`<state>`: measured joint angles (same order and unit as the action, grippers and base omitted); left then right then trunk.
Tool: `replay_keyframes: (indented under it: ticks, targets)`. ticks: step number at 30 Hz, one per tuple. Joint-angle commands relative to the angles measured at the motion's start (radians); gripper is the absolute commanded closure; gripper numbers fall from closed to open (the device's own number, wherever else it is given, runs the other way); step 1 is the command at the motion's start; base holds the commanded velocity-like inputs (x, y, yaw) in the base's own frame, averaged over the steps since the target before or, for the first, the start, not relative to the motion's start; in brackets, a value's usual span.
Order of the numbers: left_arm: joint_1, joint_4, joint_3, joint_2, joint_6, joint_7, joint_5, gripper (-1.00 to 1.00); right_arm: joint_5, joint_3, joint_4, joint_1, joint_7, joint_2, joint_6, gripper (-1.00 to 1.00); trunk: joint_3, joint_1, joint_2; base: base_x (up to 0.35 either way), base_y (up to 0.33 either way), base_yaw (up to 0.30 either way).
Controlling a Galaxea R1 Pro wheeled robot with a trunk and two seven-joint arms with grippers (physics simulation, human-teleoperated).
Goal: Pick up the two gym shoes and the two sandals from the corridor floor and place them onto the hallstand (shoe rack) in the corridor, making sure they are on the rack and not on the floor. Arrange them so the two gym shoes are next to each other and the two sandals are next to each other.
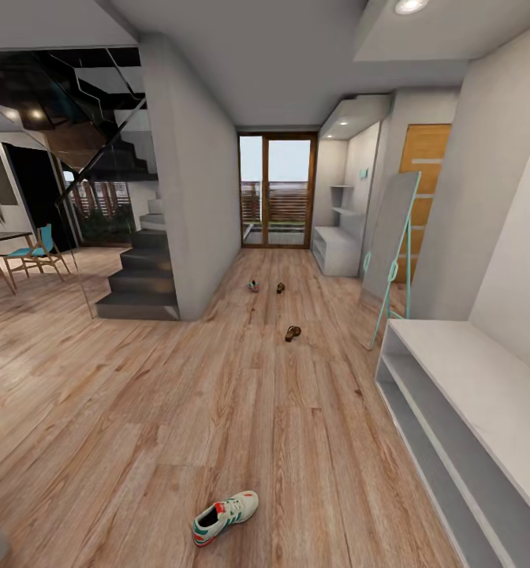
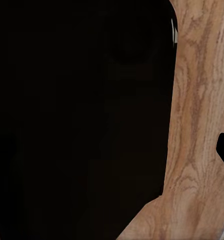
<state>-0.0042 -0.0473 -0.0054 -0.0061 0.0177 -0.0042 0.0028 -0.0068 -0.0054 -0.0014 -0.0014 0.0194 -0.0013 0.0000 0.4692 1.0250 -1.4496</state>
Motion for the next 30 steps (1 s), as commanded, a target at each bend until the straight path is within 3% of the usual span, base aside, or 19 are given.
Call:
replay_keyframes:
  ticks: [1, 13, 14, 21, 30]
  targets:
    - [0.000, 0.000, -0.001, 0.000, 0.002, 0.000, 0.000, -1.00, -0.001, -0.001, 0.000, 0.000, 0.002, 0.000, 0.000, -1.00, 0.001, 0.000, 0.000, 0.000, 0.000, 0.000]
    - [-0.002, -0.057, 0.002, 0.002, 0.002, 0.000, -0.006, -1.00, 0.002, 0.002, -0.041, 0.000, 0.004, -0.003, 0.000, -1.00, 0.001, 0.000, 0.000, 0.000, 0.000, 0.000]
    - [-0.002, -0.565, 0.002, 0.002, 0.002, 0.001, -0.006, -1.00, 0.002, 0.002, -0.321, 0.000, 0.004, -0.003, 0.000, -1.00, 0.001, 0.000, 0.000, 0.000, 0.000, 0.000]
    - [-0.003, -0.751, 0.002, -0.002, 0.002, -0.001, -0.004, -1.00, -0.001, -0.002, -0.470, 0.000, 0.005, -0.003, 0.000, -1.00, 0.001, 0.000, 0.000, 0.000, 0.000, 0.000]
    - [-0.003, -0.779, 0.006, 0.001, 0.012, -0.002, 0.002, -1.00, -0.001, -0.003, -0.484, 0.000, 0.005, -0.001, 0.000, -1.00, 0.001, 0.000, 0.000, 0.000, 0.000, 0.000]
